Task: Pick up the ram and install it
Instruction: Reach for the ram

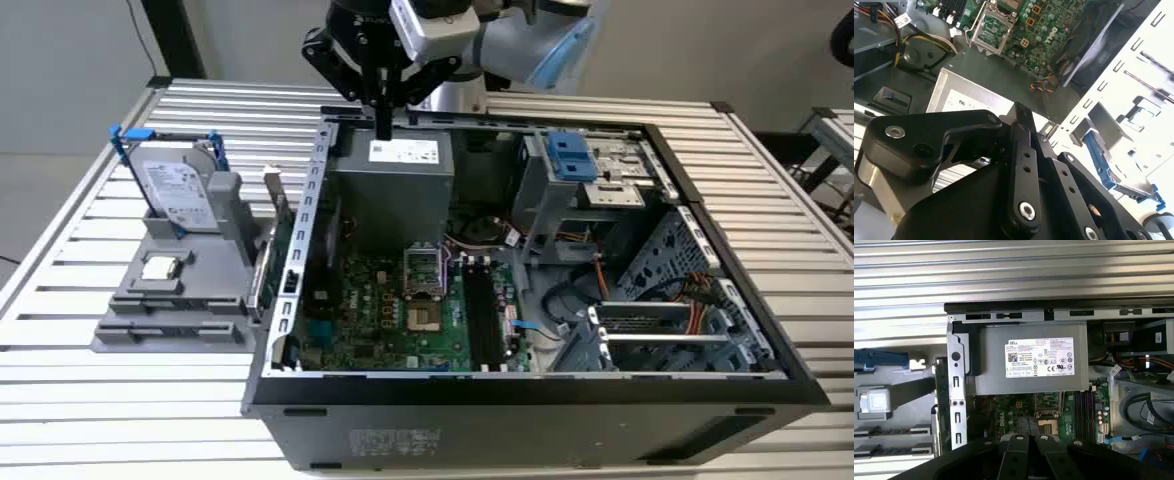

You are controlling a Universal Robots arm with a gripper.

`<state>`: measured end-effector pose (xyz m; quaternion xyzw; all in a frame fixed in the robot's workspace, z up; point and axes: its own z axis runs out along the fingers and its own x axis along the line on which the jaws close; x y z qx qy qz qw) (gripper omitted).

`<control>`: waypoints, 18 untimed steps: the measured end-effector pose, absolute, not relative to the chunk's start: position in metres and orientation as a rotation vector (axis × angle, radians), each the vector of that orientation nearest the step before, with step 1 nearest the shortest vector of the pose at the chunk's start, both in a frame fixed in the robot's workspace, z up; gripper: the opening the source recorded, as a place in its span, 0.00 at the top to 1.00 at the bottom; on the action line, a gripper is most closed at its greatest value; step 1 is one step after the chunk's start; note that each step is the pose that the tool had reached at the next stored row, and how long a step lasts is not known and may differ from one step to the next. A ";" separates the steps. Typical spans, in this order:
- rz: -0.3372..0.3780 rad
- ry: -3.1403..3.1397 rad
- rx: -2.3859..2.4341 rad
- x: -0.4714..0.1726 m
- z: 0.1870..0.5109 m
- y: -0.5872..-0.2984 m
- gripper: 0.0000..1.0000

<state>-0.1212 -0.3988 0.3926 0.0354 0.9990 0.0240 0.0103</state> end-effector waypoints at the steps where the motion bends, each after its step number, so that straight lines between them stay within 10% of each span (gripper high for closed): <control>1: 0.075 3.118 0.110 -0.121 0.393 -0.399 1.00; 18: 0.075 3.118 0.110 -0.127 0.393 -0.399 1.00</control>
